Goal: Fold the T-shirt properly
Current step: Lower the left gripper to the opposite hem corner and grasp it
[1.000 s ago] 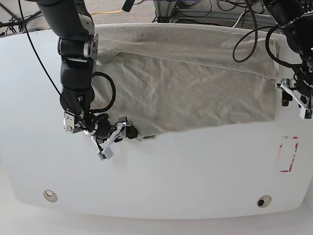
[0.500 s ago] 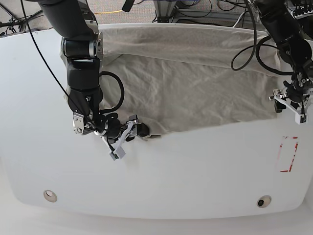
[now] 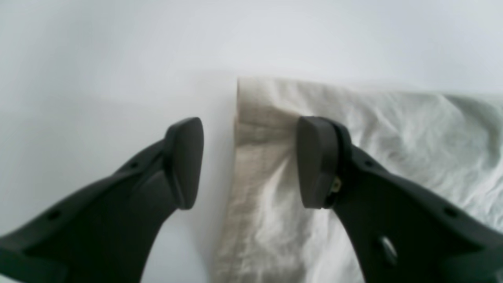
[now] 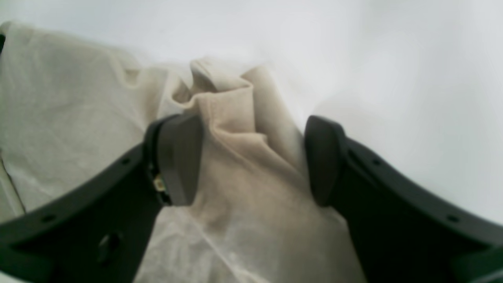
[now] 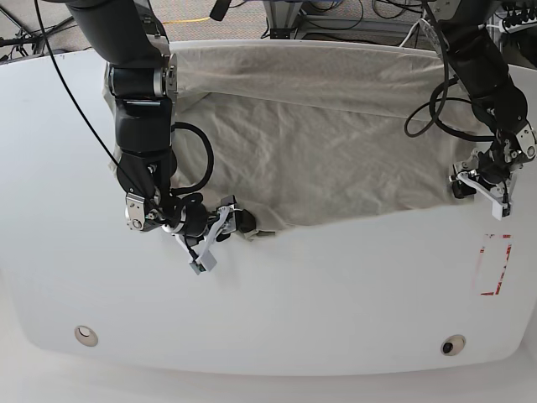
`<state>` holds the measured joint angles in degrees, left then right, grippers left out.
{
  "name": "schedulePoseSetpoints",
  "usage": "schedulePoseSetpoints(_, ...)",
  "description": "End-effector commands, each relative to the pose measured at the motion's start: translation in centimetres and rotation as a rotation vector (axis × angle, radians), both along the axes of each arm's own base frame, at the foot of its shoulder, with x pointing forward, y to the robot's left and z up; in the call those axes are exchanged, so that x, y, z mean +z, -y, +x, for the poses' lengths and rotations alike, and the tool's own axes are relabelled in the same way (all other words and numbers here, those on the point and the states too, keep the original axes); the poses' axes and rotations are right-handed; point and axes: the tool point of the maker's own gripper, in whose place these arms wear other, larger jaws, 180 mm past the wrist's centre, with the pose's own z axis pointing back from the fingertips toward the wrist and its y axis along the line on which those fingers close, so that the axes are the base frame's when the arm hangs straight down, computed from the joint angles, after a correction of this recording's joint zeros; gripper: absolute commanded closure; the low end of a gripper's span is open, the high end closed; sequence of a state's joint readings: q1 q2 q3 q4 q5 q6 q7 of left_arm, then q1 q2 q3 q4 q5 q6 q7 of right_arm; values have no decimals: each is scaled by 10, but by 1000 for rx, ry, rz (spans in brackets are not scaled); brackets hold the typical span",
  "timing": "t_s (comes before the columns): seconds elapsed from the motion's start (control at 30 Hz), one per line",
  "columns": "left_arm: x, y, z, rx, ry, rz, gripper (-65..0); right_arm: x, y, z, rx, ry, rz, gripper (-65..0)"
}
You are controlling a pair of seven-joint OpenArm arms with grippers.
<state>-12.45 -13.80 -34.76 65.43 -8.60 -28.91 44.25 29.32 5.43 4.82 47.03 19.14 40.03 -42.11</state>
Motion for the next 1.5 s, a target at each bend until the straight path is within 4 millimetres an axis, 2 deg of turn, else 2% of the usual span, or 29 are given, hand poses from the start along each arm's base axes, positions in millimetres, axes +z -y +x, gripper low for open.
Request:
schedulePoseSetpoints(0.0, 4, -1, 10, -15, 20, -18, -347, 16, 3, 14, -1, 42, -6, -393)
schedulePoseSetpoints(0.1, -5, 5, 9, -39, 1, -41, -340, 17, 3, 14, -1, 43, -4, -393)
schedulePoseSetpoints(0.17, -5, 7, 7, -51, -1, -40, -303, 19, 3, 15, -3, 46, -3, -393)
schedulePoseSetpoints(0.37, -7, 7, 6, -58, -5, -38, -32, 31, 1, 26, -3, 74, 2, -393)
schedulePoseSetpoints(0.57, -6, 7, 6, -58, -4, -38, -15, 37, -3, 31, -6, 100, 13, -393)
schedulePoseSetpoints(0.67, -6, 7, 6, -58, -3, -39, -14, 39, -11, 33, -2, 110, 28, -390)
schedulePoseSetpoints(0.77, -6, 7, 6, -58, -3, -39, -14, 37, -14, 31, 1, 105, 32, -327)
schedulePoseSetpoints(0.83, -5, 7, 6, -58, 0, -39, -14, 31, -15, 26, 2, 91, 32, -224)
schedulePoseSetpoints(0.9, -5, 7, 7, -58, 1, -39, -14, 30, -15, 25, 3, 89, 31, -147)
schedulePoseSetpoints(0.97, -4, 7, 7, -58, 3, -39, -14, 28, -13, 23, 4, 86, 23, -98)
schedulePoseSetpoints(1.1, -3, 7, 9, -60, 6, -39, -14, 18, -8, 21, 27, 78, -60, -162)
schedulePoseSetpoints(1.2, -3, 7, 9, -60, 7, -39, -14, 13, -4, 19, 36, 75, -109, -260)
schedulePoseSetpoints(1.27, -3, 7, 9, -60, 7, -39, -14, 10, -8, 16, 37, 69, -95, -317)
schedulePoseSetpoints(1.4, -3, 7, 9, -60, 6, -39, -14, 23, -8, 19, 30, 112, -81, -385)
schedulePoseSetpoints(1.47, -4, 7, 8, -60, 4, -39, -14, 25, -9, 18, 34, 126, -90, -395)
